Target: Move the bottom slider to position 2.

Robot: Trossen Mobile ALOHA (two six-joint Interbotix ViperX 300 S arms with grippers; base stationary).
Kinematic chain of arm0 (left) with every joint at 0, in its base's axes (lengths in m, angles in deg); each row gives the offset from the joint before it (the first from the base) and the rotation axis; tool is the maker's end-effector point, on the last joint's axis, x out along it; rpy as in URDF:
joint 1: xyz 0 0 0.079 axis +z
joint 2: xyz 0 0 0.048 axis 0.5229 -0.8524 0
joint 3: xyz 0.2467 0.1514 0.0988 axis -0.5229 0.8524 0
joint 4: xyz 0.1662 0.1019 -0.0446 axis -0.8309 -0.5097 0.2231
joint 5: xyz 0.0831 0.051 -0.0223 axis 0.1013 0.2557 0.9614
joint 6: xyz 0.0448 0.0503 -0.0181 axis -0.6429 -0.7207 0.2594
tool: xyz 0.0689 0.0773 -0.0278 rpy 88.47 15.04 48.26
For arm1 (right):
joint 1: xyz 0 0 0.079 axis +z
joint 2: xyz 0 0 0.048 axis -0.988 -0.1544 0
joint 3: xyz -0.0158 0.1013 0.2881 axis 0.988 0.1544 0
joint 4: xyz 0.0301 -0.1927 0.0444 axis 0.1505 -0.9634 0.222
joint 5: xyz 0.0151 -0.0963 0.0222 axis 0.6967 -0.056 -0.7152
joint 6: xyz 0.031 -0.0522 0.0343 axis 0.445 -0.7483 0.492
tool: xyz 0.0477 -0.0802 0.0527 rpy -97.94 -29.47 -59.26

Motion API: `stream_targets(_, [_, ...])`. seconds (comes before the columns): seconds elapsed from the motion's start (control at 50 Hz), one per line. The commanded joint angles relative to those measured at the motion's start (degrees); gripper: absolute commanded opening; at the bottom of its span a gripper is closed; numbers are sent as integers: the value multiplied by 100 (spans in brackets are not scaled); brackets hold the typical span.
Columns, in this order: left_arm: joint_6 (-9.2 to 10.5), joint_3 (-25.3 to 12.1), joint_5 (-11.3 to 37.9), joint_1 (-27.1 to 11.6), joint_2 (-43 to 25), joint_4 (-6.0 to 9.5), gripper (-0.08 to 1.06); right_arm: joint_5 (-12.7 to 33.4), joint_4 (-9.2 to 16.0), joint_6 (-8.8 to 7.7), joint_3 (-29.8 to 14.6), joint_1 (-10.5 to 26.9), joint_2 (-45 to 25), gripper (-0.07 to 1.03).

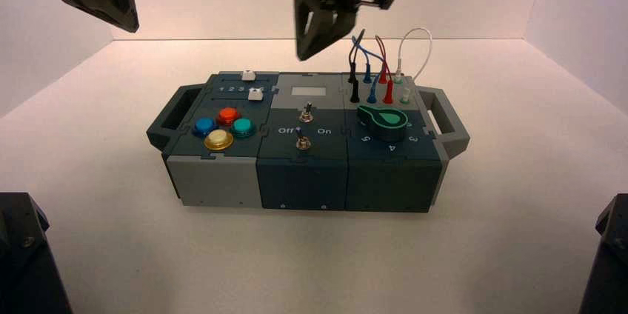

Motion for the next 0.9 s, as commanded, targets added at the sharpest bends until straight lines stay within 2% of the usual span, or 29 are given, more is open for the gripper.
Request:
stream_targets(0.02, [-26, -114, -9, 0, 44, 9, -3, -18, 132, 18, -299, 176, -62, -2])
stream_targets(0.3, [-26, -141, 35, -9, 53, 18, -3, -26, 413, 18, -483, 255, -396, -2])
stream_targets(0.7, [-26, -158, 35, -26, 70, 44, -3, -176, 536, 132, -624, 246, -738, -2])
stream_targets(0.9, [-18, -158, 35, -97, 70, 53, -3, -352, 677, 158, -659, 229, -976, -2])
